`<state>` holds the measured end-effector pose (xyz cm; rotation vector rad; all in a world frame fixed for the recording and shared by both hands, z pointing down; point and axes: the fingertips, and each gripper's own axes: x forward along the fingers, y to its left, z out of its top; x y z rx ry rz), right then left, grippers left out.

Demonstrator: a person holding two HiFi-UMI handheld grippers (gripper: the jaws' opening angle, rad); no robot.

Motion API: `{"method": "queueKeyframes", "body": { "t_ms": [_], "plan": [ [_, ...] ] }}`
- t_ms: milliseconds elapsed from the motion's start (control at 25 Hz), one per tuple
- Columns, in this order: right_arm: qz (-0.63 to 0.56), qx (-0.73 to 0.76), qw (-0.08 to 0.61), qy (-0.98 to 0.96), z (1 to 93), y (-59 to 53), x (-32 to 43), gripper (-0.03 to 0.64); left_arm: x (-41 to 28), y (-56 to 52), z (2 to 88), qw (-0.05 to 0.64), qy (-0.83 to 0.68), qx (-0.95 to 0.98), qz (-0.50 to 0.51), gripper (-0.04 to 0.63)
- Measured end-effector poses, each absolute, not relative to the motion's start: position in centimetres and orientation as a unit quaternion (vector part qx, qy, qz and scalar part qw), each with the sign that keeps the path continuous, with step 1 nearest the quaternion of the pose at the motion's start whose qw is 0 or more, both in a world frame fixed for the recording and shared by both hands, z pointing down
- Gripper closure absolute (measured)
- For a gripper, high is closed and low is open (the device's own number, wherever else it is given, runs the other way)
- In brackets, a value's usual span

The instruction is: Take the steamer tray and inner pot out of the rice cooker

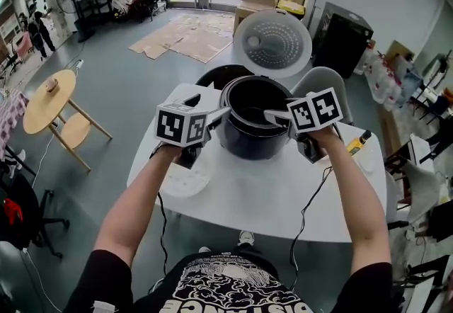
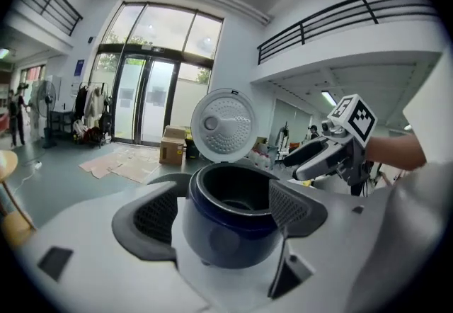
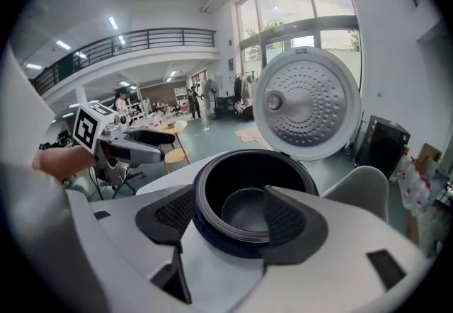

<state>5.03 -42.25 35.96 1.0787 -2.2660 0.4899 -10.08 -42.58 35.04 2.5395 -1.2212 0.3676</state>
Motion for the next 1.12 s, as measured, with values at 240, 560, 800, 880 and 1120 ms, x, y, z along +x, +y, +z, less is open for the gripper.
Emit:
{"method": "queueKeyframes", "body": {
  "t_ms": [240, 560, 800, 880, 1120],
  "plan": [
    [0.234, 0.412, 0.235, -0.849, 36.2, -44.4, 9.5, 0.298, -8.2, -45.9, 35.2, 0.254, -0.4, 0.878, 0.066, 0.202],
    [0.299, 0.39, 0.187, -0.851, 39.0, -48.2, 13.9, 0.298, -5.8, -49.9, 37.0, 0.359, -0.377, 0.854, 0.019, 0.202],
    [0.342, 0.362, 0.17, -0.851, 41.3, -50.3, 15.7, 0.298, -4.6, -52.1, 39.0, 0.435, -0.357, 0.826, -0.02, 0.202],
    [0.352, 0.35, 0.172, -0.851, 42.0, -50.8, 15.8, 0.298, -4.3, -52.6, 39.6, 0.449, -0.352, 0.821, -0.023, 0.202],
    [0.373, 0.321, 0.183, -0.851, 43.2, -52.5, 15.7, 0.298, -3.7, -54.8, 40.9, 0.486, -0.337, 0.806, -0.032, 0.202]
  ]
}}
